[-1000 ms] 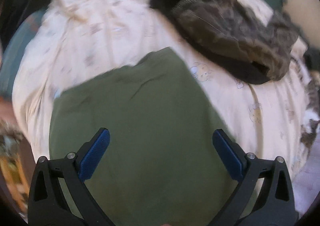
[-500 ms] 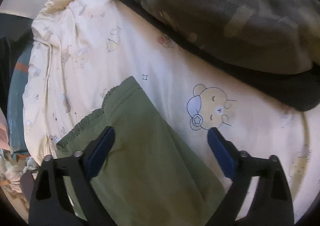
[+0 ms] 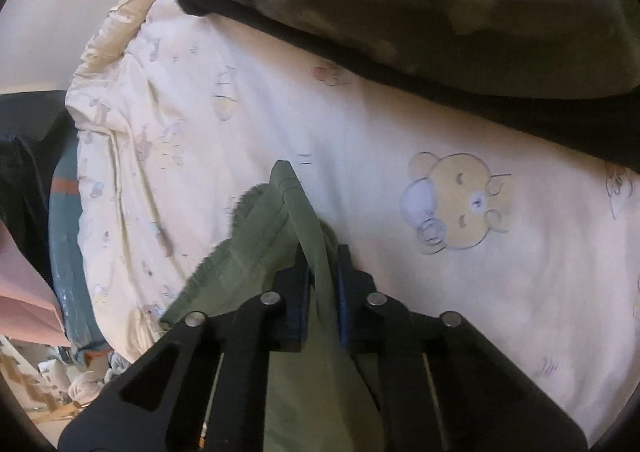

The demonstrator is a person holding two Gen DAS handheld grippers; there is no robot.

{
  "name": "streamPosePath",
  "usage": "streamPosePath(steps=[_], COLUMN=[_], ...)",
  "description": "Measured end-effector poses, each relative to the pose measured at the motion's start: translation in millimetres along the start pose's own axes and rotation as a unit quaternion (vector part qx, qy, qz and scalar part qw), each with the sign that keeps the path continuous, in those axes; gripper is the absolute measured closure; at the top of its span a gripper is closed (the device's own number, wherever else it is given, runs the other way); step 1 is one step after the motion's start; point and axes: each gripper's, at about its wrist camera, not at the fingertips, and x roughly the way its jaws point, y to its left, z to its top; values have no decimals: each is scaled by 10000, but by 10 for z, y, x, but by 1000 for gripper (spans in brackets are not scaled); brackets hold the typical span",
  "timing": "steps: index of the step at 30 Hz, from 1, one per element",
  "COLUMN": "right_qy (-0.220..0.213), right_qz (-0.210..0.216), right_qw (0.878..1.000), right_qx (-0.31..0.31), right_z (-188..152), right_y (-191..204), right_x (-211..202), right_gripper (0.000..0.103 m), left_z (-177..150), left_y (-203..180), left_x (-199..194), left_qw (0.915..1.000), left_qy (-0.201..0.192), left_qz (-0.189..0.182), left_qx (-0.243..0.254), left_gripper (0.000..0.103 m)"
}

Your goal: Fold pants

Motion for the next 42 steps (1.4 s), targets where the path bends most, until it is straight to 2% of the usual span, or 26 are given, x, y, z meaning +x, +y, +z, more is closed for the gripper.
streamPosePath(steps=[2,4,8,13,18,22,26,27,29,32,33,36,38,39,40,42], right_qy=[-6,-117,-357,-502,-422,-438,-8,141,409,754,883,1222,1339,1406,1457,1529], right_qz=[39,20,29,197,462,374,482,490,576,566,509,230,102,70,59,72], right_qw=[10000,9998,9989,9946,9847,9700,9600,9554,9487,9370,9336,9277,9227,9203,9193,9202], right_qx=[-79,-166,-310,-888,-1623,-2362,-2757,-2908,-3083,-3365,-3435,-3519,-3614,-3650,-3655,-3603], right_z=[-8,-29,-42,-102,-141,-223,-383,-440,-534,-700,-744,-858,-919,-949,-958,-954], right_y=[8,23,49,335,732,1119,1345,1402,1498,1606,1614,1563,1535,1522,1505,1488], right_x=[-24,-70,-166,-220,-184,-73,165,244,384,618,719,944,996,1022,1035,1078], right_gripper=[93,93,93,93,93,93,93,93,93,93,93,93,93,93,93,93], left_z=[-28,-92,-247,-479,-826,-1225,-1675,-1825,-2039,-2267,-2354,-2481,-2566,-2591,-2616,-2637], left_y=[182,339,775,1267,1835,2389,2822,2922,3037,3103,3090,3037,3023,3027,3050,3060], left_x=[-84,-168,-383,-524,-506,-326,49,224,500,838,994,1165,1229,1233,1215,1179], left_qw=[9998,9997,9965,9910,9803,9622,9454,9387,9255,9130,9026,8814,8646,8603,8551,8440], left_qy=[-48,-107,-281,-508,-674,-722,-842,-838,-836,-830,-735,-774,-774,-787,-852,-1044], left_qz=[-171,-177,-585,-832,-1158,-1556,-1774,-1874,-2096,-2178,-2427,-2941,-3258,-3295,-3300,-3429], left_qx=[-74,-96,-523,-922,-1448,-2117,-2602,-2771,-3043,-3349,-3479,-3614,-3745,-3810,-3907,-3990], left_gripper=[94,94,94,95,96,96,96,96,96,96,96,93,70,50,42,41])
